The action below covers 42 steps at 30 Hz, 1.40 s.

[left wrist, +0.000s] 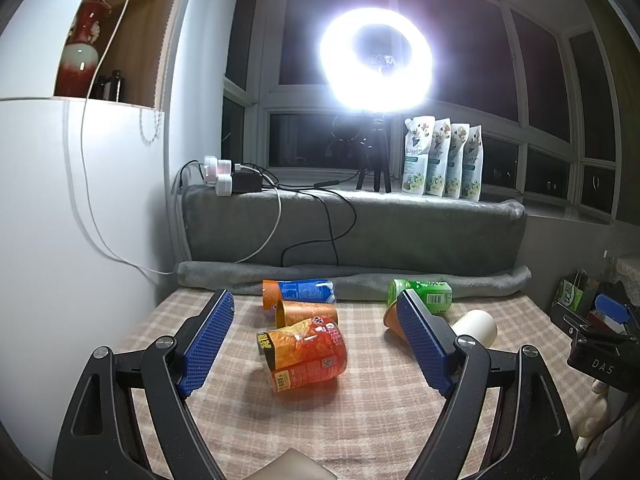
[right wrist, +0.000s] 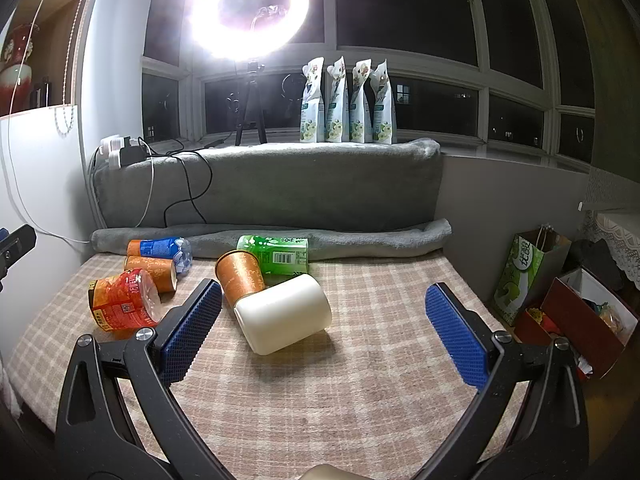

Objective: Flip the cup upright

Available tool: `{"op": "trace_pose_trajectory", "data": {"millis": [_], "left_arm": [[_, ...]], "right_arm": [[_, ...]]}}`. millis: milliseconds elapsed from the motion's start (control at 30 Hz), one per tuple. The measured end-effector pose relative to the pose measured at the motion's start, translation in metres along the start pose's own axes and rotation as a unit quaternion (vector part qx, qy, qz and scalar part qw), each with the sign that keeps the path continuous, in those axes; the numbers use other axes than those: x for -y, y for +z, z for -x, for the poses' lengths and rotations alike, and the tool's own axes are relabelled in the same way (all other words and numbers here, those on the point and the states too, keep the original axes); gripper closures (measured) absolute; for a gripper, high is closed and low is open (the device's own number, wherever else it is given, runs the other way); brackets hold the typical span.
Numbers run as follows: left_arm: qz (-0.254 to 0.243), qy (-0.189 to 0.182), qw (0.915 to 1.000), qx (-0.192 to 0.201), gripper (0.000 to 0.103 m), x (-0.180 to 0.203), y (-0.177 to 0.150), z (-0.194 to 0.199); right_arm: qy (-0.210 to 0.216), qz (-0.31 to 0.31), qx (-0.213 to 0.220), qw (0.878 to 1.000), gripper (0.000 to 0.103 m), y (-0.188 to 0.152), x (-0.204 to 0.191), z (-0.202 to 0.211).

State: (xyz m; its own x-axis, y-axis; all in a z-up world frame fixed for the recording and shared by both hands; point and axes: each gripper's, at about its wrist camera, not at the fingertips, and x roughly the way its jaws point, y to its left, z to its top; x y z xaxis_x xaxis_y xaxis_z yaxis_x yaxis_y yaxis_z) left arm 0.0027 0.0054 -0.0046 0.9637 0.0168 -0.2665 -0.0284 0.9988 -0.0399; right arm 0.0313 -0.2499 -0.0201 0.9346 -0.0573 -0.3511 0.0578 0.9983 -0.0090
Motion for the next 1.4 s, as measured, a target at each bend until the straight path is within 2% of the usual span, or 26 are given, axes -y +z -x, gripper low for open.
{"op": "trace_pose_trajectory", "data": {"millis": [1033, 1400], "left_arm": [[0.004, -0.002, 1.0, -0.002, 0.019, -0.001, 0.002, 0.001], [0.012, -0.001, 0.9999, -0.005, 0.019, -0.006, -0.002, 0.0]], "right_arm": [[0.001, -0.001, 0.011, 1.0, 0.0, 0.004, 0.0, 0.004], [0.021, 0.016, 0.012, 1.0, 0.0, 0.004, -0.009, 0.001]]}}
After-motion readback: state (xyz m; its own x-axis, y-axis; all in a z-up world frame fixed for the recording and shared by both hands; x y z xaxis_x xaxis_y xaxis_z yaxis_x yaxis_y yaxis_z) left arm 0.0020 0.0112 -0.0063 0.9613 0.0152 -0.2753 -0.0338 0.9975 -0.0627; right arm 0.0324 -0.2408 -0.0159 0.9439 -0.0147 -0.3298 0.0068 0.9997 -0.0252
